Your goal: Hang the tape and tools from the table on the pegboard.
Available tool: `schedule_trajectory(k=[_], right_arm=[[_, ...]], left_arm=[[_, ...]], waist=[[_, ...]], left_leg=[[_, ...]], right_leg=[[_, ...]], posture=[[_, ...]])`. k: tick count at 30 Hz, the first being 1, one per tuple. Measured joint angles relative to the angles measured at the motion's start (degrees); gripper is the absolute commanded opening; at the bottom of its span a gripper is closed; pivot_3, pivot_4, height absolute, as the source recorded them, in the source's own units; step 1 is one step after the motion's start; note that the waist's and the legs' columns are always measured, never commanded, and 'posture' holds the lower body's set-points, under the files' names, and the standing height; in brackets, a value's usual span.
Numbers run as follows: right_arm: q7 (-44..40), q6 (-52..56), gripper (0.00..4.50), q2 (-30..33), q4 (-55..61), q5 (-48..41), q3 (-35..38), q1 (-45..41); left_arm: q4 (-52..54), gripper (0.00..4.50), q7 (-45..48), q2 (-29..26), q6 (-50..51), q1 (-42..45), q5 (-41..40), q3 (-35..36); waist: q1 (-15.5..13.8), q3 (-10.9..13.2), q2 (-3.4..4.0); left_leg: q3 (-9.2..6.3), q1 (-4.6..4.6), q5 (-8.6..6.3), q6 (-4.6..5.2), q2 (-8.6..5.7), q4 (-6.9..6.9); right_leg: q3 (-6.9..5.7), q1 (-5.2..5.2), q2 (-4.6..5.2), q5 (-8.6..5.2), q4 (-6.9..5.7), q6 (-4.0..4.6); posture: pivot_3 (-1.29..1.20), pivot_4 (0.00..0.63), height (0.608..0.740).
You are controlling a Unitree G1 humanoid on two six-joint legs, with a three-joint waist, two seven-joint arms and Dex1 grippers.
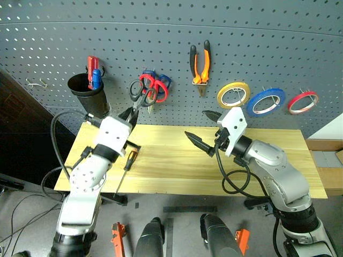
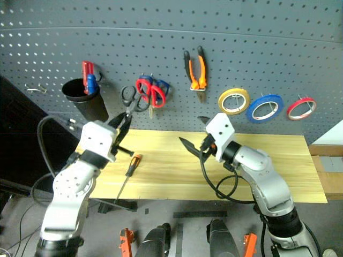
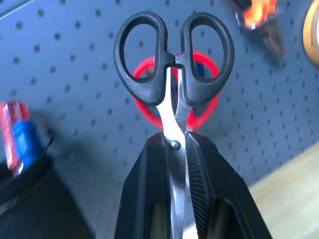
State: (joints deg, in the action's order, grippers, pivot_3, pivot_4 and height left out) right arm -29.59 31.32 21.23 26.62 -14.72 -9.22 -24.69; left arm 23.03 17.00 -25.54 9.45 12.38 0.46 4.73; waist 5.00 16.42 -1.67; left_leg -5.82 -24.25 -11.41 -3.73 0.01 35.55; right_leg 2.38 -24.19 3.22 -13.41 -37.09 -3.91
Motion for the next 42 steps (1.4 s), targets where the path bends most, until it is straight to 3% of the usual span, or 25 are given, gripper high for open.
schedule_trajectory(k=[10, 26, 33, 37, 42], right_arm=[[-0.06, -0.21, 4.5, -0.58, -0.56, 0.11, -0.03, -0.85], [0.93, -0.4, 4.5, -2.63, -0.57, 0.62, -0.15, -1.28], [0.93, -0.64, 4.5, -3.16, -0.76, 0.6, -0.14, -1.72], [0.91, 0.46, 4.5, -2.53, -0.56, 0.61, -0.96, -1.02], [3.09, 12.27, 4.5, -2.71, 1.15, -0.75, -2.25, 1.23]], left_arm=[[-11.97, 0.21, 3.9, -0.74, -1.41, 7.92, -0.15, -1.19], [-17.6, 0.21, 3.26, 0.99, -1.13, 11.41, 0.59, -2.16], [-18.86, 2.48, 3.1, 2.33, 5.16, 12.64, -0.87, -2.15], [-15.68, 3.69, 3.93, 2.38, 12.81, 7.18, -3.19, -1.9], [-13.8, 3.69, 4.09, 1.13, 27.36, -1.69, -7.22, 1.94]], waist=[[0.15, 0.0, 0.0], [0.16, 0.0, 0.0], [0.18, 0.0, 0.0], [0.75, 0.0, 0.0], [1.32, 0.04, -0.01]], left_leg=[[0.0, -0.01, 0.0, 0.0, 0.01, 0.06], [-0.04, -0.04, 0.0, 0.01, -0.01, 0.33], [-0.05, -0.03, 0.0, 0.01, -0.01, 0.42], [-0.03, 0.03, 0.0, 0.01, -0.01, 0.41], [-0.11, 0.08, 0.0, 0.01, 0.04, 0.45]], right_leg=[[0.0, -0.01, -0.01, 0.05, -0.05, 0.07], [0.01, 0.01, -0.02, 0.11, -0.23, 0.05], [0.02, 0.0, -0.02, 0.11, -0.4, 0.02], [0.05, -0.01, -0.02, 0.11, -0.5, 0.03], [0.03, -0.1, -0.09, -0.06, -0.83, 0.01]], posture=[[-0.16, 0.234, 0.74], [-0.16, 0.235, 0.74], [-0.16, 0.24, 0.74], [-0.16, 0.252, 0.74], [-0.15, 0.288, 0.74]])
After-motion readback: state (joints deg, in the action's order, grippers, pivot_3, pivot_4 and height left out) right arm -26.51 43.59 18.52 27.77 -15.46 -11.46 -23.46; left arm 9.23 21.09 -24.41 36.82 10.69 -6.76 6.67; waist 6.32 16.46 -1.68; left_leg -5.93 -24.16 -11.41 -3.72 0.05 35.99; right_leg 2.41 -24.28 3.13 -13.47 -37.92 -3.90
